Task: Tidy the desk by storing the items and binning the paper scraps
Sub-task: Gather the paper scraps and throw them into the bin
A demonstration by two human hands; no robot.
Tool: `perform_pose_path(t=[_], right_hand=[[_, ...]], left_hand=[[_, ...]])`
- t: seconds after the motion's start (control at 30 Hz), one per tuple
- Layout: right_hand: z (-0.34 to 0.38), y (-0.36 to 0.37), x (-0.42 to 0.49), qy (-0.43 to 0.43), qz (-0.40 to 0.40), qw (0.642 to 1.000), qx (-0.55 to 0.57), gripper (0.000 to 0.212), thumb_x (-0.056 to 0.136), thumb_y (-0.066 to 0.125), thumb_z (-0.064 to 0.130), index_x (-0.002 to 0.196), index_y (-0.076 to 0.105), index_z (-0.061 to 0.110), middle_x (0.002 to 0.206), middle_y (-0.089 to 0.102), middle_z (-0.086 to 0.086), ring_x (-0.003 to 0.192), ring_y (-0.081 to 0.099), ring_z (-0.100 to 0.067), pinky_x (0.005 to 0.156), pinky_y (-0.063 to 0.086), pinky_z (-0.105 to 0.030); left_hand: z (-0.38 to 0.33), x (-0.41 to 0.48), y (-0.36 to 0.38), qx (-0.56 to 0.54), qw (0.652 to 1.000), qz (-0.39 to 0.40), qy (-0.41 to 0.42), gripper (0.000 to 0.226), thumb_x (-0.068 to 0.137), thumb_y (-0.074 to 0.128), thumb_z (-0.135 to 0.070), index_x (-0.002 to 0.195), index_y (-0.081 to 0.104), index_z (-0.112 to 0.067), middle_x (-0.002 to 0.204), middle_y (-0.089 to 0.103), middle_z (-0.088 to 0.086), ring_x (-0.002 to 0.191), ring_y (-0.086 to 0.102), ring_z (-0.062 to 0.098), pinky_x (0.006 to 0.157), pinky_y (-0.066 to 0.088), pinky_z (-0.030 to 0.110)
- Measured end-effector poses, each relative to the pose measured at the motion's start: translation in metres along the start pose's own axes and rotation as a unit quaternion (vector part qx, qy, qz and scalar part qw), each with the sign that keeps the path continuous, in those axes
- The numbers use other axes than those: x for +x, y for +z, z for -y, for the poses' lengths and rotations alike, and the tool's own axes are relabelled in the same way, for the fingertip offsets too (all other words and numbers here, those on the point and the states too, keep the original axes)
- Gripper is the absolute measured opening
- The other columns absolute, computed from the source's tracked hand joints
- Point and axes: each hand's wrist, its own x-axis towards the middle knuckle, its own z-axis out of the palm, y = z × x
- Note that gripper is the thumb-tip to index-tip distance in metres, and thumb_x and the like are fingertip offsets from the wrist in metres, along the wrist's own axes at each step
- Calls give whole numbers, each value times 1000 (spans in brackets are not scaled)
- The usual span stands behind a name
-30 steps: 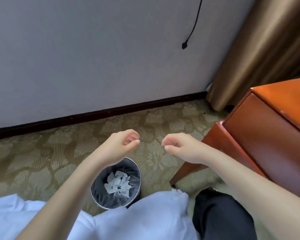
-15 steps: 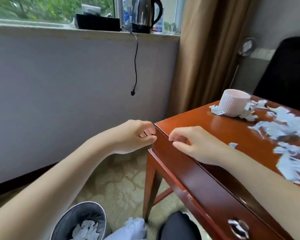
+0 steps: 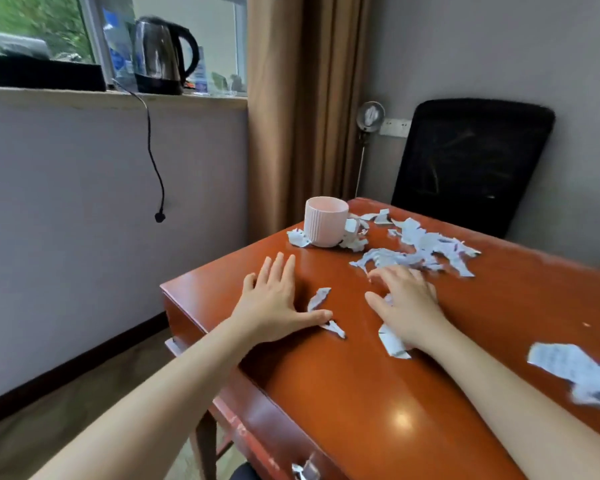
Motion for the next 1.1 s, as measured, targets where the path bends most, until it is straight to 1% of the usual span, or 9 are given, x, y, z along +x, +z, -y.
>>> perform_pose_path(t=[0.2, 0.33, 0.43, 0.5, 0.57, 0.7, 0.87, 1.0, 1.1], right_hand=[[-27, 8, 30, 45, -36, 998, -22, 58, 92, 44, 50, 143, 27, 29, 154, 22, 0, 143, 17, -22, 116, 17, -41], [-32, 14, 49, 67, -22, 997, 32, 74, 86, 48, 61, 147, 19, 30, 158, 15, 0, 145, 13, -24, 117, 17, -46], [-33, 16, 62, 62, -2, 997, 40, 80, 84, 49, 64, 148, 14, 32, 159, 8, 1, 147, 8, -24, 118, 14, -48], [-34, 17, 69, 54, 14, 998, 42, 82, 83, 50, 65, 149, 14, 32, 160, 8, 1, 147, 9, -24, 119, 15, -48], [-34, 17, 74, 45, 26, 998, 41, 83, 81, 49, 68, 148, 17, 33, 159, 13, 2, 146, 13, -24, 118, 17, -49], [-33, 18, 76, 23, 46, 999, -6, 78, 79, 43, 74, 144, 30, 33, 153, 29, 5, 141, 25, -23, 113, 21, -47], [-33, 19, 73, 7, 10, 1000, 14, 58, 85, 47, 63, 134, 46, 31, 144, 43, 6, 132, 36, -19, 108, 33, -42], [-32, 17, 70, -24, -6, 999, 46, 43, 91, 50, 49, 128, 53, 26, 134, 51, 5, 124, 41, -17, 101, 37, -34], [-34, 19, 71, -40, -18, 997, 63, 36, 91, 53, 42, 120, 58, 21, 125, 56, 3, 117, 45, -16, 96, 40, -32]], left_hand=[[-7, 54, 4, 8, 998, -49, -48, 102, 78, 37, -77, 150, -7, -21, 160, -11, 2, 147, -10, 22, 119, 4, 48], [-5, 81, 5, -13, 995, -87, -50, 98, 79, 43, -73, 151, -2, -24, 160, -6, 1, 148, -5, 21, 118, 7, 47], [-1, 99, 7, -19, 994, -95, -46, 95, 80, 45, -71, 151, 1, -25, 160, -2, 0, 148, -2, 20, 118, 8, 47], [3, 109, 7, -18, 994, -96, -44, 89, 82, 44, -70, 150, 11, -25, 160, 8, 0, 147, 6, 20, 118, 11, 46], [5, 115, 7, -12, 995, -96, -37, 77, 83, 44, -68, 145, 28, -25, 156, 25, -1, 144, 20, 20, 115, 17, 44], [5, 119, 7, -12, 995, -98, -30, 66, 83, 44, -67, 136, 44, -28, 148, 39, -2, 138, 32, 20, 112, 24, 44], [5, 116, 9, -43, 992, -115, -12, 51, 84, 51, -61, 122, 55, -28, 133, 52, -3, 125, 44, 19, 106, 36, 41], [3, 108, 10, -55, 990, -130, 12, 36, 85, 54, -56, 107, 57, -28, 117, 57, -3, 109, 49, 16, 94, 44, 37], [-3, 99, 12, -48, 990, -132, 32, 31, 86, 54, -52, 104, 52, -26, 114, 56, -3, 101, 47, 15, 88, 44, 32]])
